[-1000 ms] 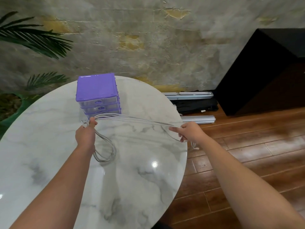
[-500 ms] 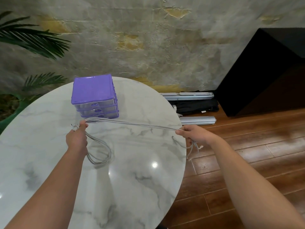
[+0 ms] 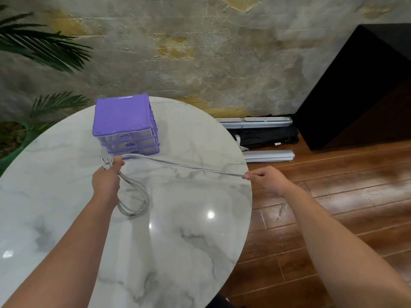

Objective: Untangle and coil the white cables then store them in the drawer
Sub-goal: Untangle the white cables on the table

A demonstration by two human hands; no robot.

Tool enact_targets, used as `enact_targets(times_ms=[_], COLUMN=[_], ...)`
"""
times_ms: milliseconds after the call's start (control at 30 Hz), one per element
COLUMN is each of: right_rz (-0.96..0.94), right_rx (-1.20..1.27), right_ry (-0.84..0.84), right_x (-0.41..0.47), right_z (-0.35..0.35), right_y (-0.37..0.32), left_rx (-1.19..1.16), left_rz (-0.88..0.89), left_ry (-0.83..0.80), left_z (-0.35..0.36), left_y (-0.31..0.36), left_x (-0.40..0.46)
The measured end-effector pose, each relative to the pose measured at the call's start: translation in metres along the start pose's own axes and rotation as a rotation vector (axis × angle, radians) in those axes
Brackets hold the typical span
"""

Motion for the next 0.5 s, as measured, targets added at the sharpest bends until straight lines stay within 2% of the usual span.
enact_targets(times_ms=[67,200,267,367,500], right_rz=[0.021,0.101,0.131,0.168,0.218], right_rx=[-0.055,-0.356,-0.423,-0.445,-0.356], right_ry=[0.048,0.178,0.208,0.293,0.403], right_x=[0.008,0.023,0.028,0.029,0.028], right_z=[-0.002,-0.006,-0.007,-0.012,-0.008], right_y=[0.006,0.023,0.032,0.041,0.056], left_rx=[0.067,0.122,0.183,0.254,0.266], left_rz=[0.037,0.093,0.142,0.203,0.222], left_ry=[-0.018,-0.116,-0.173,-0.218,-0.256], left_z=[0.005,0.023,0.035,0.048,0.057], left_y=[0.005,0.020,0.025,0.031,0.029], left_x=[-0.004,-0.017,-0.025,-0.037,-0.043])
Point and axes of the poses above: each hand's wrist, its own x-axis towards the middle knuckle, its own z-axis out of the palm, y = z × x, the point moved 6 cm from there along x, towards the middle knuckle, and after that the axes turned 13 degrees about z, right-handed, at the moved point
